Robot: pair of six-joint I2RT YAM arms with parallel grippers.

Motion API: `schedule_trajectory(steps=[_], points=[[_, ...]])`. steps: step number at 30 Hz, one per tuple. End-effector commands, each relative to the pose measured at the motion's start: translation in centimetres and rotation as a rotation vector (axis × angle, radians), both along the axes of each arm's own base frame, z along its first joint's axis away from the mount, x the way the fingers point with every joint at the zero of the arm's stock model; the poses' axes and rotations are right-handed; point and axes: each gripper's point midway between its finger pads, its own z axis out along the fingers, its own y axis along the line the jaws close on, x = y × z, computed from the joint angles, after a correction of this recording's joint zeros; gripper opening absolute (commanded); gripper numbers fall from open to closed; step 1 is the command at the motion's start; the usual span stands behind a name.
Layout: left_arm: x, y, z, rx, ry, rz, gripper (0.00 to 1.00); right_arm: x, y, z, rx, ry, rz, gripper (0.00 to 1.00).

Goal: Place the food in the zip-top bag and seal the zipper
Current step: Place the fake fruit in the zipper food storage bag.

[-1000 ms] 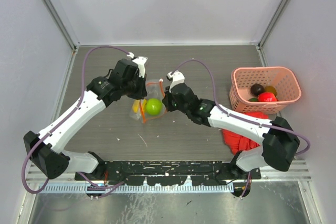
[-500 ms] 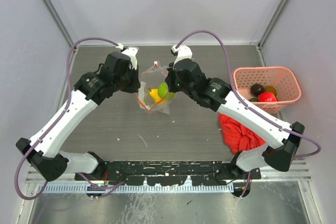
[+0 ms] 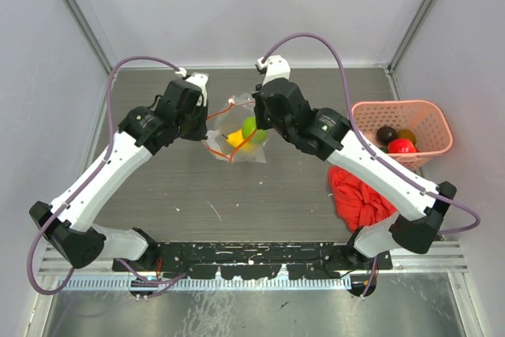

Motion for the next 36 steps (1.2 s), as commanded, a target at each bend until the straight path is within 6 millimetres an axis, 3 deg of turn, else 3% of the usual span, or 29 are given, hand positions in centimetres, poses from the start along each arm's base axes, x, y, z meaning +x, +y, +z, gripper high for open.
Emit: schedule_trajectory(steps=[1,5,7,9,12,19,22,27,29,32,36], points=[[1.1,1.5,2.2,0.027,-0.106,0.043,0.0,0.9,-2.7,3.0,0.049,-0.143,-0.098,0.0],[1.7,4.5,2.4,0.128,-0.141,0.127,0.0,3.6,-8.6,-3.6,-0.103,0.002,-0.306,0.0],[1.8,4.9,2.5,0.139,-0.154,0.137,0.0,4.1,-9.5,-5.3,-0.081,0.05,-0.315,0.0],[1.8,4.0,1.9,0.117,-0.131,0.108,0.0,4.2,-7.9,-5.5,-0.023,0.059,-0.248,0.0],[1.9,2.3,1.6,0.071,-0.093,0.055,0.0,4.2,-3.8,-4.4,0.073,0.079,-0.078,0.0],[1.5,1.0,5.2,-0.022,-0.151,-0.003,0.0,3.1,1.4,-1.2,0.227,0.097,0.166,0.0],[1.5,0.3,4.1,-0.051,-0.147,-0.023,0.0,3.0,1.4,-3.2,0.235,0.112,0.153,0.01],[1.7,-0.1,-2.7,0.028,0.022,0.005,0.0,4.2,-0.8,-12.6,0.051,0.276,-0.018,0.0],[1.7,0.0,-4.3,0.058,0.07,0.014,0.0,4.2,-1.1,-14.4,0.0,0.319,-0.034,0.0],[1.7,0.1,-4.4,0.076,0.079,0.009,0.0,4.5,-0.4,-13.2,0.016,0.298,-0.004,0.0],[1.9,0.6,-1.5,0.065,0.006,0.009,0.0,4.5,0.2,-10.0,0.071,0.226,0.041,0.0]])
